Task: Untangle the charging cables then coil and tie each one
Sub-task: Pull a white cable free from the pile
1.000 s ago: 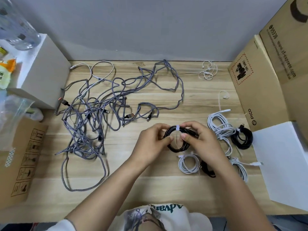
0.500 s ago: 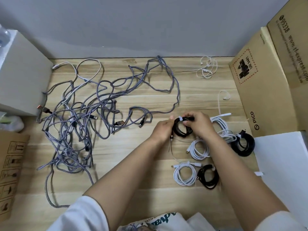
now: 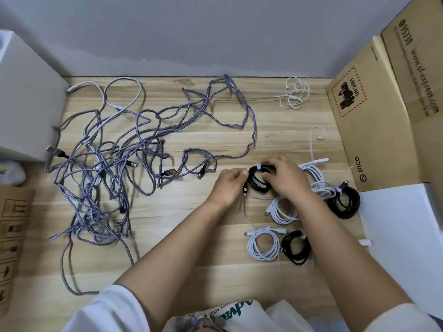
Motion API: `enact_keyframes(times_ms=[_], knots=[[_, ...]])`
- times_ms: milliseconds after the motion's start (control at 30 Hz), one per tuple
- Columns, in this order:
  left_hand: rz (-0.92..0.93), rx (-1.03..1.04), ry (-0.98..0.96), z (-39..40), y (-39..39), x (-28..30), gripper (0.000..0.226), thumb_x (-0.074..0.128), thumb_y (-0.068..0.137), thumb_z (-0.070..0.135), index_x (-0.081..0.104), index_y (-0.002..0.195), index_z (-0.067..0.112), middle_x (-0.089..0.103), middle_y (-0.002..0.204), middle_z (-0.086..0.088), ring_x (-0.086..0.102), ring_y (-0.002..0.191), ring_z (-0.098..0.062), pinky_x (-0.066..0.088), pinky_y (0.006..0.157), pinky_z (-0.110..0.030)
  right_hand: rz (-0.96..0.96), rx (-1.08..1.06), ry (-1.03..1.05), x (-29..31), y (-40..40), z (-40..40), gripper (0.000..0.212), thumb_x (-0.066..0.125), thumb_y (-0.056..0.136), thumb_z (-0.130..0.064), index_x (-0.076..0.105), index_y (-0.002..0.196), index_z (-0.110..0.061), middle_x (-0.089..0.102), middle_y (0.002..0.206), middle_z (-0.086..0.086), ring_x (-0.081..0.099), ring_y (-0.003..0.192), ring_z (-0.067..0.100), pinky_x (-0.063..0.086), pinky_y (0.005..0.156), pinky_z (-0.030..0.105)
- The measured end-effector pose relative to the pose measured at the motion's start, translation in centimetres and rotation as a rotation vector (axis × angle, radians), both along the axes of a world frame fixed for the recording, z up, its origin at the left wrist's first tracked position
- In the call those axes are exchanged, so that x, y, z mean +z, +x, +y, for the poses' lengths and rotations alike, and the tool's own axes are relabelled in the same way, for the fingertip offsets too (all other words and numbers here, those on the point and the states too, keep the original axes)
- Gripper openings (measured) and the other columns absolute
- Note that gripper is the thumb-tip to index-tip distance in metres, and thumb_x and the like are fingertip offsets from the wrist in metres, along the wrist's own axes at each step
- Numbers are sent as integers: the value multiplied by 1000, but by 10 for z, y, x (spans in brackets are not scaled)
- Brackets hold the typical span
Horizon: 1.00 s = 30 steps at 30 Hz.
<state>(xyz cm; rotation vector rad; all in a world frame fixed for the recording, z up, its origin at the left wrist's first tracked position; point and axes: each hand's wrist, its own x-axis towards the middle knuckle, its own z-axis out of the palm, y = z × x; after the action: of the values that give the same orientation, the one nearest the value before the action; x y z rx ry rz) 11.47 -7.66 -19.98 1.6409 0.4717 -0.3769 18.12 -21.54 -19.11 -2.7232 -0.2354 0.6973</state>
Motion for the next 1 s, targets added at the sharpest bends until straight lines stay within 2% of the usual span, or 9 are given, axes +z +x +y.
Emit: enact_keyframes(times_ms=[100, 200, 333, 433, 500, 600, 800, 900, 1000], knots=[[-25, 78, 2, 16, -15, 10, 17, 52, 93, 10, 65, 103, 8, 61, 94, -7, 52, 78, -10, 41, 78, -21, 13, 53, -113, 15, -3, 7, 42, 54, 91, -33, 49, 132, -27, 46, 132, 3, 49, 120, 28, 42, 91, 37], [-241, 185, 113, 47, -37, 29, 22, 53, 92, 4, 63, 105, 19, 61, 102, 2, 56, 88, -7, 40, 82, -13, -61, 101, -91, 36, -9, 30, 40, 53, 92, -31, 50, 131, -26, 46, 131, 3, 49, 119, 27, 41, 89, 36], [-454, 264, 823, 95, -65, 38, 43, 52, 81, 15, 54, 125, 15, 52, 124, -6, 45, 115, -19, 33, 97, -34, -135, 202, 70, 61, -16, 79, 34, 56, 91, -30, 55, 125, -25, 51, 125, 0, 54, 111, 24, 44, 89, 36], [-234, 289, 1116, 138, -76, 34, 61, 58, 86, 29, 35, 142, 27, 26, 152, -9, 18, 140, -30, 16, 108, -52, -157, 296, 202, 70, -22, 128, 32, 57, 91, -29, 57, 122, -23, 53, 124, -2, 56, 106, 21, 45, 88, 37], [15, 163, 1091, 159, -78, 24, 70, 51, 89, 47, 14, 148, 37, 5, 159, -2, -2, 144, -29, 5, 109, -60, -177, 344, 283, 73, -24, 161, 30, 57, 91, -25, 58, 121, -20, 54, 122, 0, 54, 108, 22, 44, 89, 37], [205, -9, 1060, 171, -86, 4, 73, 35, 88, 65, -3, 147, 43, -1, 159, 5, -6, 144, -29, 1, 108, -65, -216, 418, 381, 72, -29, 213, 28, 59, 88, -18, 62, 116, -15, 57, 117, 6, 52, 111, 25, 41, 93, 35], [217, -207, 999, 158, -86, -12, 67, 30, 91, 62, 8, 148, 34, -4, 158, 4, -11, 143, -31, -10, 105, -65, 21, 460, 445, 44, -39, 300, 38, 61, 86, -13, 57, 124, -13, 54, 125, 12, 49, 119, 26, 35, 96, 30], [238, -276, 1013, 154, -87, -19, 67, 32, 93, 52, 5, 149, 29, -9, 158, -1, -14, 143, -33, -13, 104, -66, 311, 288, 505, 26, -41, 330, 52, 64, 85, -12, 47, 134, -16, 47, 132, 12, 50, 116, 24, 38, 93, 26], [176, -242, 1025, 156, -88, -27, 70, 21, 85, 51, 15, 150, 25, -3, 159, -4, -12, 143, -36, -20, 102, -63, 561, -68, 657, 9, -30, 354, 62, 67, 83, -12, 40, 139, -20, 48, 123, 8, 52, 88, 15, 44, 72, 27]])
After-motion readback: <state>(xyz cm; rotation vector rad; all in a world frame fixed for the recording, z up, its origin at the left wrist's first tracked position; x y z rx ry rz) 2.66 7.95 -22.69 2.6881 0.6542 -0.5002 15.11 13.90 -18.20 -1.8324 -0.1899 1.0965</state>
